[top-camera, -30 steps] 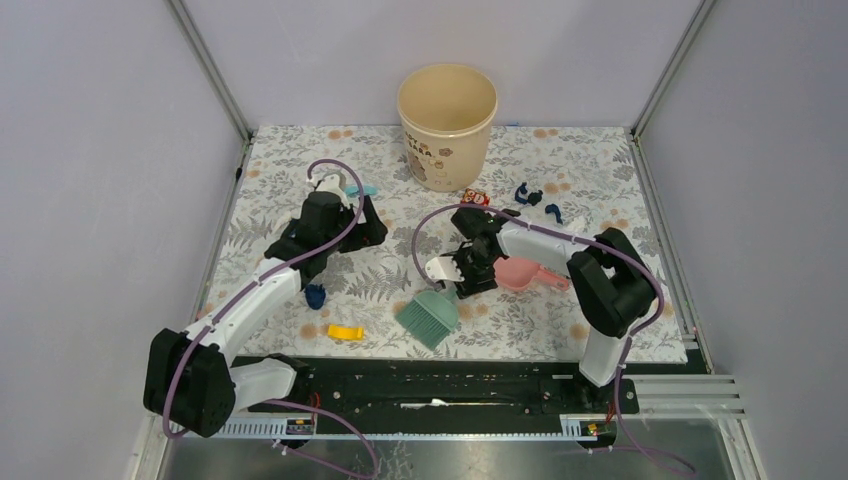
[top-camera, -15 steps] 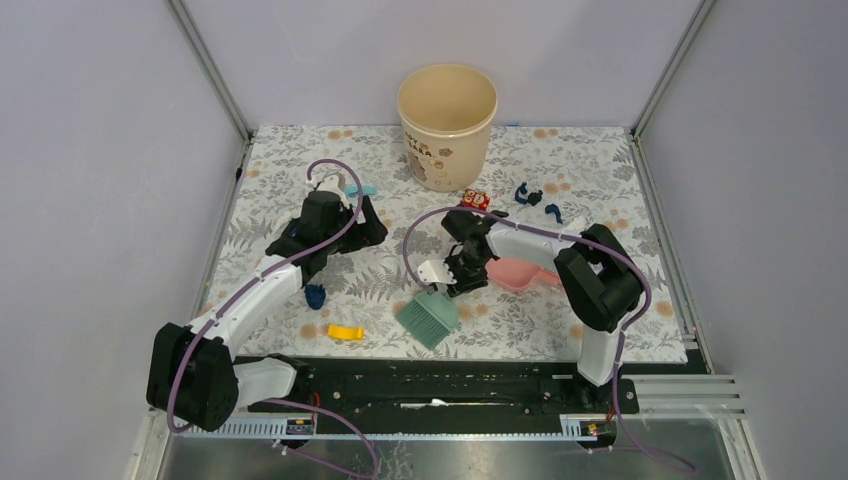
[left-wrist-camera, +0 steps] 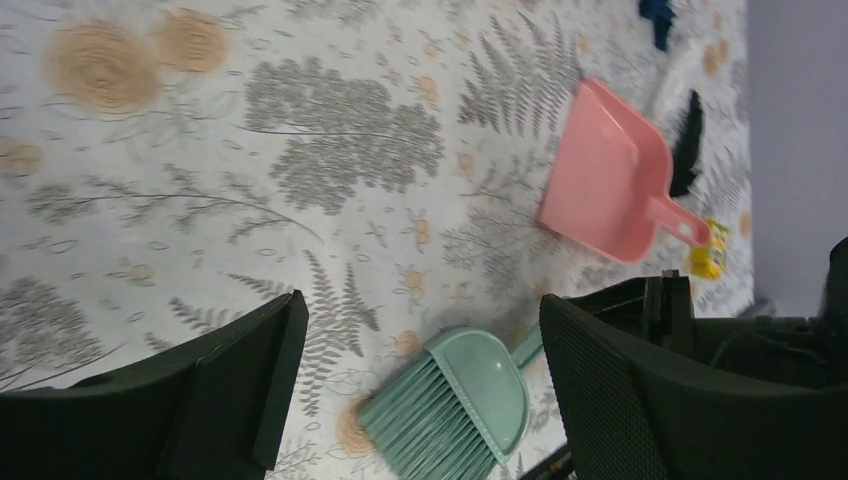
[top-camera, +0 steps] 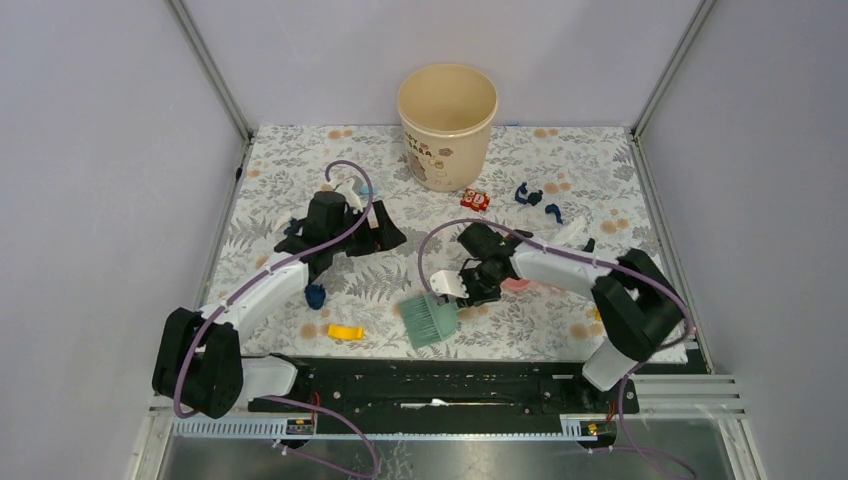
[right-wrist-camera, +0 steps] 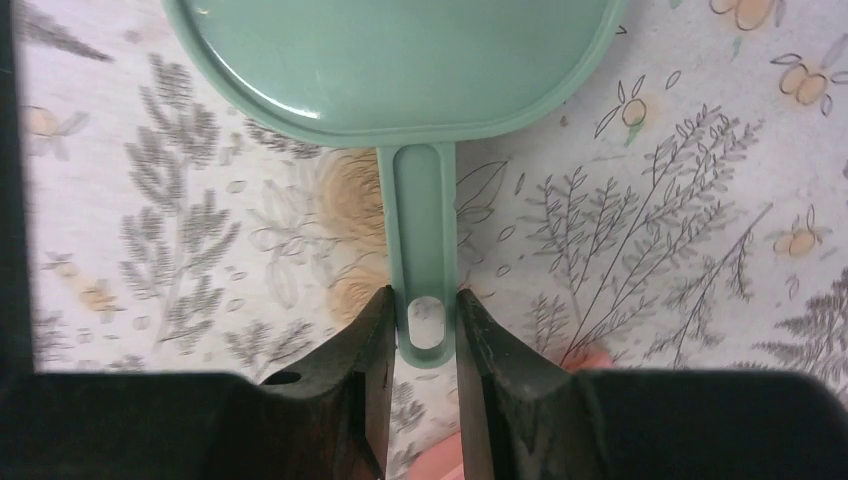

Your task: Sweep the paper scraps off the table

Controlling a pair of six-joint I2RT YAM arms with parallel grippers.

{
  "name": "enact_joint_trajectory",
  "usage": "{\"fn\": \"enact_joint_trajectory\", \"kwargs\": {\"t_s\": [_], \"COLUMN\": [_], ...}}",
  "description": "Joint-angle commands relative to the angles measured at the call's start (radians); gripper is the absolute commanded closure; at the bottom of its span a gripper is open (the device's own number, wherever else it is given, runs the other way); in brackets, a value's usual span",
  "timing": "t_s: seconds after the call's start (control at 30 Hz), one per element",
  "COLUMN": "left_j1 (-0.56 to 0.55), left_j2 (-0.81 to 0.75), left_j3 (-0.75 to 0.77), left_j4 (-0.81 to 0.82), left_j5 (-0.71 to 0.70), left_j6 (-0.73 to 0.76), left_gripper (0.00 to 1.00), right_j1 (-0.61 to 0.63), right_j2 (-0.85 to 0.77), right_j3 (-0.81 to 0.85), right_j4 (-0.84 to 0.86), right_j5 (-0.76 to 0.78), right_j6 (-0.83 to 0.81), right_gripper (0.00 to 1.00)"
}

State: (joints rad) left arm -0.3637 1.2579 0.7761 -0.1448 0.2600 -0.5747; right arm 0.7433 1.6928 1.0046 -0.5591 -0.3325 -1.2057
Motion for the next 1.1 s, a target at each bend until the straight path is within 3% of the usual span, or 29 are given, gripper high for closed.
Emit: {"fn": "enact_joint_trajectory", "kwargs": {"t_s": [0.0,0.33,0.57,0.73,0.83,1.07], "left_j1": [-0.022,-0.159,-0.186,-0.188,-0.188,-0.198], "left_j2": [0.018,0.089,0.188,0.188,0.190,0.199], "left_j3": [-0.017,-0.001,0.046,0.045,0.042,0.036], "left_j4": [0.153,0.148,0.070,0.070,0.083,0.114], "left_j5": [0.205,0.286,0.381,0.374,0.417,0.495], "left_j6": [-0.006,0.030,0.052,0.052,0.046,0.041], "left_gripper": [0.10,0.11,0.20,0.23,0.31,0.59], "right_j1": [0.013,0.013,0.013,0.013,0.013,0.013], "right_j2": [-0.196,-0.344,-0.395,-0.432,-0.435,-0.436], "right_j3": [-0.065,-0.163,-0.170,-0.164,-0.161,-0.165], "right_j4": [0.037,0.094,0.120,0.094,0.088,0.105], "right_j5": [-0.095,-0.099,-0.081,-0.096,-0.077,-0.054], "right_j6": [0.128,0.172,0.176,0.179,0.178,0.183], "right_gripper": [0.90,0.98,1.00,1.00,1.00,1.00]}}
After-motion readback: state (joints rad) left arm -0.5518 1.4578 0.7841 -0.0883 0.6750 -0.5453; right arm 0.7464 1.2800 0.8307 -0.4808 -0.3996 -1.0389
